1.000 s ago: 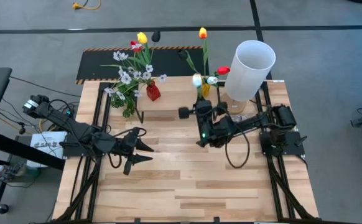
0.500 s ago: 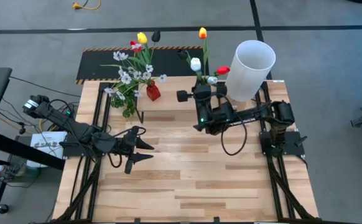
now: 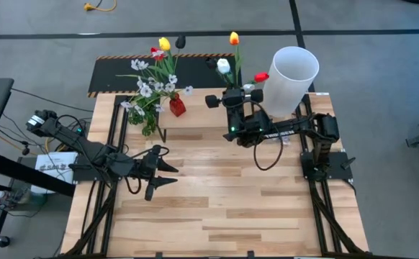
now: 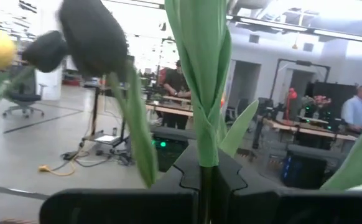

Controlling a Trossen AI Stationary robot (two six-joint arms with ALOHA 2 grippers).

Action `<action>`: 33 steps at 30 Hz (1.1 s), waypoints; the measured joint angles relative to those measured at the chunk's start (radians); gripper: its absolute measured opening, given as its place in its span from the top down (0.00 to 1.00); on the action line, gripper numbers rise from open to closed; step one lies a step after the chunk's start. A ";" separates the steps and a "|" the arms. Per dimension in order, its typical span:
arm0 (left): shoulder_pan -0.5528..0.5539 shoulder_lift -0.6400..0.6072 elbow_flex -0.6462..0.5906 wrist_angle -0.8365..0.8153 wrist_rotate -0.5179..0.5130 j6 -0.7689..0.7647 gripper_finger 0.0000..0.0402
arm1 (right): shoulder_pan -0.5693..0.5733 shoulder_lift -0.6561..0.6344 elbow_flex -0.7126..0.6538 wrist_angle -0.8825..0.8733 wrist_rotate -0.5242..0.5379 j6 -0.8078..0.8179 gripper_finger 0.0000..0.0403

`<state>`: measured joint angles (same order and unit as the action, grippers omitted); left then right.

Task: Pick and place flowers into a vace then onto a shelf
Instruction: Put the white flower into the yellow vase on the shelf

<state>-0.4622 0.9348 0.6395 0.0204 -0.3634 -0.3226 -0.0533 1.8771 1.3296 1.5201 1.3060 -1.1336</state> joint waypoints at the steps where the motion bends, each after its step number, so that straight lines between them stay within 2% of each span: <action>1: 0.000 0.000 0.000 0.000 0.000 0.004 0.63 | -0.008 0.000 0.000 0.000 0.000 0.000 1.00; 10: 0.000 0.000 0.000 0.000 -0.012 0.052 0.63 | -0.069 0.000 0.000 -0.007 -0.001 0.037 1.00; 17: 0.000 0.000 0.000 0.000 -0.014 0.058 0.63 | -0.100 0.000 0.000 -0.231 -0.012 0.208 1.00; 20: 0.000 0.000 0.000 0.000 -0.015 0.058 0.63 | -0.102 0.000 0.000 -0.261 -0.013 0.254 1.00; 26: 0.000 0.000 0.000 0.000 -0.015 0.058 0.63 | -0.106 0.000 0.000 -0.265 0.035 0.238 1.00; 33: 0.000 0.000 0.000 0.000 -0.015 0.074 0.63 | -0.106 0.000 -0.009 -0.291 0.035 0.236 1.00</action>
<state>-0.4622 0.9352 0.6395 0.0204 -0.3786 -0.2489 -0.1596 1.8771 1.3209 1.2289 1.3414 -0.8978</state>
